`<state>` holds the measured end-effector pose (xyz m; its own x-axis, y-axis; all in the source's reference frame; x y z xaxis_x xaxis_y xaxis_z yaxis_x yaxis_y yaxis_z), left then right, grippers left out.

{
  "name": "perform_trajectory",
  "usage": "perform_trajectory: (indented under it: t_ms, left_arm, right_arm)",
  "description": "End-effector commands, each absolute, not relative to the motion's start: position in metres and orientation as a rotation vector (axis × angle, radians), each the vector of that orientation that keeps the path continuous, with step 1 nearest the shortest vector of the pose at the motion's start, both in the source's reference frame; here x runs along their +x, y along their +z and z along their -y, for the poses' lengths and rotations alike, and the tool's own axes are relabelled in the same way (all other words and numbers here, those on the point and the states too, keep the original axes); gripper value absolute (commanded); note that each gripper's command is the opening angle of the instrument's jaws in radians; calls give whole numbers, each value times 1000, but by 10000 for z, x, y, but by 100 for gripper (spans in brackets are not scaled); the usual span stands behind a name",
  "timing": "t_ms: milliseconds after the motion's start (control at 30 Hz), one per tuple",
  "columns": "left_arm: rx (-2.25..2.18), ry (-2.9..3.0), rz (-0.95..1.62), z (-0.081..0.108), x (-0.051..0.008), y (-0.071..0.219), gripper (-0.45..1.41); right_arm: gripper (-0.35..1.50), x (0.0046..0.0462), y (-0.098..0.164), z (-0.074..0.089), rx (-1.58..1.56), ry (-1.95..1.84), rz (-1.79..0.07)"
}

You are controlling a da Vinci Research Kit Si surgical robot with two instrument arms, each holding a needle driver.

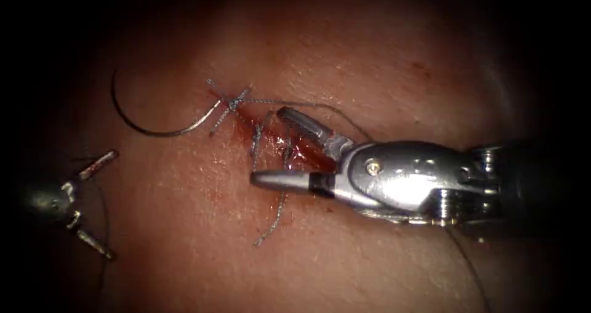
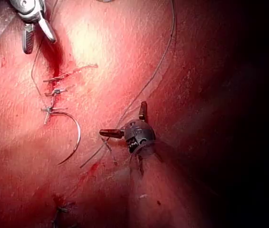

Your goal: Wound Closure

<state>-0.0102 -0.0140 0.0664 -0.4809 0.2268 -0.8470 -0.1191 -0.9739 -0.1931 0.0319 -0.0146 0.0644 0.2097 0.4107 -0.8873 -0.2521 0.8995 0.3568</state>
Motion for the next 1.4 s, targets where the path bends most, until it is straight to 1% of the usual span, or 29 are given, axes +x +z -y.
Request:
perform_trajectory:
  t_ms: [33,233,467,500,533,700,733,800,867,967,1000,1133,1233,1400]
  left_arm:
    - [-1448,2563,180,155,-95,665,118]
    - [-1339,2675,137,154,-61,654,118]
    - [-1452,2481,137,119,-69,611,118]
    - [-1504,2403,181,108,-81,593,118]
    - [-1574,2333,217,101,-95,572,109]
    - [-1559,2204,265,104,-153,531,93]
    - [-1550,2202,248,114,-177,528,79]
    - [-1537,2202,218,125,-206,531,62]
    - [-1501,2216,171,138,-240,546,54]
    - [-1419,2250,116,145,-263,562,57]
    - [-1355,2269,81,148,-276,575,56]
    - [-1235,2277,50,159,-297,612,49]
    - [-1121,2250,69,168,-298,645,52]
    - [-1005,2179,96,176,-298,672,46]
  right_arm:
    - [108,324,647,152,149,461,-1281]
    - [108,325,647,152,149,462,-1280]
    - [108,315,644,145,147,471,-1267]
    - [108,307,642,141,145,477,-1262]
    - [108,298,640,136,142,483,-1256]
    - [108,256,636,115,93,493,-1218]
    - [108,245,637,111,90,498,-1212]
    - [108,238,638,111,83,501,-1206]
    - [108,235,638,112,80,502,-1203]
    - [108,235,637,116,78,502,-1202]
    - [108,235,637,118,80,498,-1197]
    - [108,236,637,131,78,487,-1180]
    - [108,236,642,144,72,475,-1155]
    - [108,236,648,156,68,462,-1146]
